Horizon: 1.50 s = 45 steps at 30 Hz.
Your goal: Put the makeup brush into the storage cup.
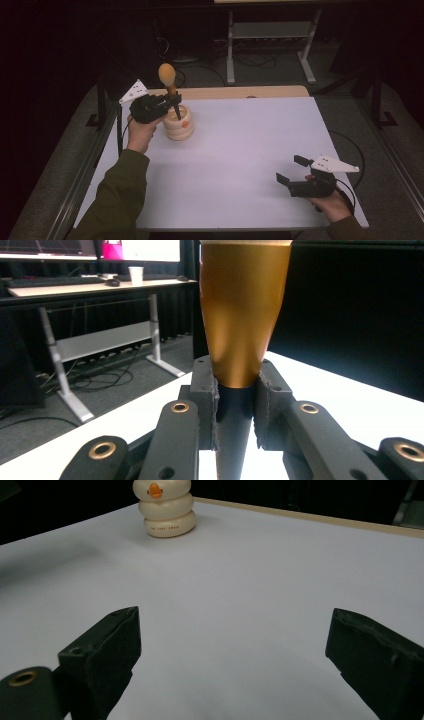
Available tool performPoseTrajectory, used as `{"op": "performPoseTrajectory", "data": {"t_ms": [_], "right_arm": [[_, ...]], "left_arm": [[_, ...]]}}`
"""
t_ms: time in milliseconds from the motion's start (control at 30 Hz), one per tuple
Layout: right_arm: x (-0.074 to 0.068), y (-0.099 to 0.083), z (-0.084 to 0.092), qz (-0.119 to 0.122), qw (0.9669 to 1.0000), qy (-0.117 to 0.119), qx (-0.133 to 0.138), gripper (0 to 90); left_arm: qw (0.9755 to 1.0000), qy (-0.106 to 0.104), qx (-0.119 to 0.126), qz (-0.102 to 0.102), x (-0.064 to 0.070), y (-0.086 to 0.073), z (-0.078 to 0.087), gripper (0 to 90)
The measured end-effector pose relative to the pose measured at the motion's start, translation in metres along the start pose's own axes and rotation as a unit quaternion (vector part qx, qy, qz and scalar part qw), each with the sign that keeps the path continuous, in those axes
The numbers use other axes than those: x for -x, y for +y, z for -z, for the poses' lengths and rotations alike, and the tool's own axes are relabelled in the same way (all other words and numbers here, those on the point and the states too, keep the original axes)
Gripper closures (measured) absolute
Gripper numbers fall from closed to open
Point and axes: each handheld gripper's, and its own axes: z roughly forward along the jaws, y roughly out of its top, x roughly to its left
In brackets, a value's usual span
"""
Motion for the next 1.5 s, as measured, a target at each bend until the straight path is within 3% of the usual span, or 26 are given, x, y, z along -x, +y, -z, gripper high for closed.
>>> {"op": "performPoseTrajectory", "data": {"t_ms": [300,567,1500], "right_arm": [[0.001,0.000,0.000,-0.004,1.0000,-0.001,-0.001,7.0],[0.001,0.000,0.001,-0.004,1.0000,-0.001,-0.001,6.9],[0.001,-0.001,0.001,-0.005,1.0000,-0.001,-0.002,7.0]], "left_arm": [[0.9990,0.037,-0.022,-0.008,-0.007,-0.009,-0.010,74.3],[0.9978,0.056,-0.034,-0.008,-0.012,-0.016,-0.016,74.3],[0.9946,0.075,-0.068,0.019,-0.021,-0.046,-0.026,74.2]]}}
